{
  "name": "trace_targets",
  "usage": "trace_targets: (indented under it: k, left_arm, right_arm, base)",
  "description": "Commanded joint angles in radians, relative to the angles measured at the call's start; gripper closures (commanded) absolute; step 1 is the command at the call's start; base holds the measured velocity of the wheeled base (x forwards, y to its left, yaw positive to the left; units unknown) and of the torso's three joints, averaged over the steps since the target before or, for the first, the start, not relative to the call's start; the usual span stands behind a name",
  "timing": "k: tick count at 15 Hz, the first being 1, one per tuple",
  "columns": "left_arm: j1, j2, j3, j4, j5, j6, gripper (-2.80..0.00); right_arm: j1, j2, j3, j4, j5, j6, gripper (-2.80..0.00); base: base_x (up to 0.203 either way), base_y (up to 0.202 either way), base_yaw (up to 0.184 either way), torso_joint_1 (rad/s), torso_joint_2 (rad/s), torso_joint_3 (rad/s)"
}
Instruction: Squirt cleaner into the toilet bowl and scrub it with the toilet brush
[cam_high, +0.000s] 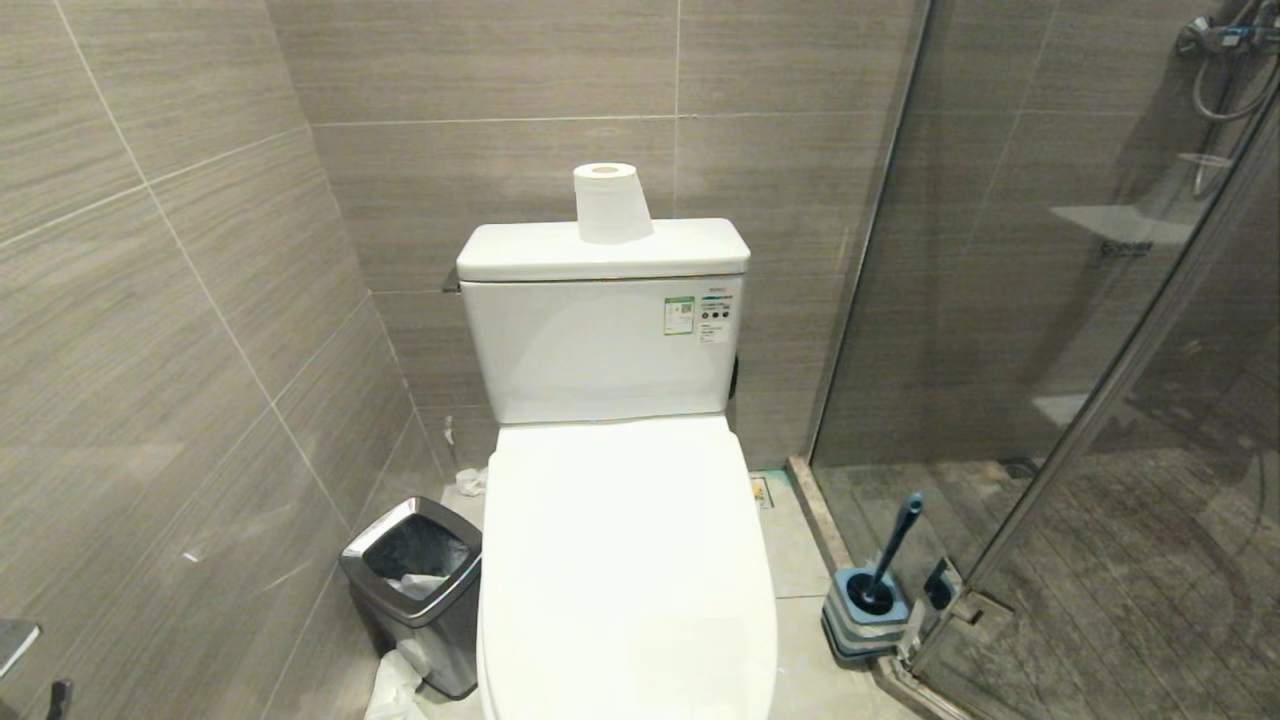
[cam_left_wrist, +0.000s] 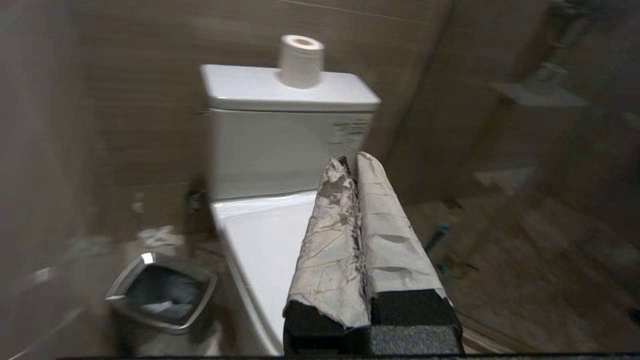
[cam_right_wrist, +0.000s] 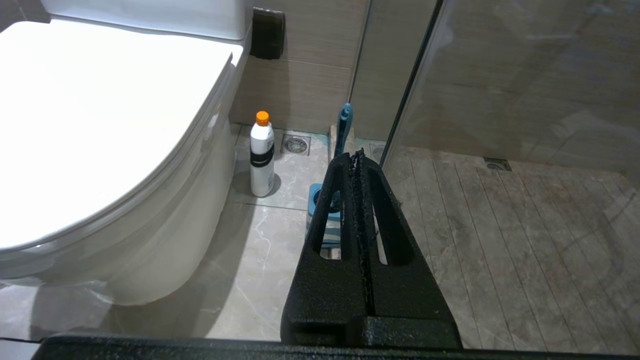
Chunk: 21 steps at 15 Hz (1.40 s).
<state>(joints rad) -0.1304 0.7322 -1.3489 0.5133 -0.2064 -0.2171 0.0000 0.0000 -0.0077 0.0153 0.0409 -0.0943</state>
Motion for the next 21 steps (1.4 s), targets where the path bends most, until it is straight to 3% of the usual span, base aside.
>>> trace_targets:
  k: [1,4,7,10,15,18,20,21]
  left_arm:
    - [0.046,-0.144,0.062,0.008,0.069,0.037,0.0]
    - [0.081,-0.241,0.162,0.005,0.132,0.163,0.0]
    - [0.115,-0.373,0.325,-0.024,0.162,0.241,0.0]
    - [0.128,-0.516,0.504,-0.09,0.161,0.253,0.0]
    - [0.124,-0.723,0.741,-0.105,0.165,0.254,0.0]
    - [0.124,-0.733,0.831,-0.113,0.163,0.254,0.0]
    - [0.124,-0.733,0.939,-0.18,0.165,0.255,0.0]
    - [0.124,-0.733,1.02,-0.272,0.167,0.259,0.0]
  right_arm:
    - [0.0,0.002,0.0,0.0,0.001,-0.001,0.0]
    - [0.0,0.002,0.0,0.0,0.001,-0.001,0.0]
    - [0.0,0.002,0.0,0.0,0.001,-0.001,0.0]
    - [0.0,0.002,0.0,0.0,0.001,-0.001,0.0]
    - [-0.002,0.002,0.0,0.0,0.001,0.0,0.0]
    - [-0.001,0.002,0.0,0.0,0.001,-0.001,0.0]
    - [0.0,0.002,0.0,0.0,0.001,0.001,0.0]
    - [-0.002,0.002,0.0,0.0,0.001,-0.001,0.0]
  base:
    - [0.0,0.0,0.0,0.0,0.0,0.0]
    - [0.0,0.0,0.0,0.0,0.0,0.0]
    - [0.0,0.0,0.0,0.0,0.0,0.0]
    - [0.0,0.0,0.0,0.0,0.0,0.0]
    - [0.0,0.0,0.0,0.0,0.0,0.0]
    - [0.0,0.0,0.0,0.0,0.0,0.0]
    - [0.0,0.0,0.0,0.0,0.0,0.0]
    - [0.0,0.0,0.0,0.0,0.0,0.0]
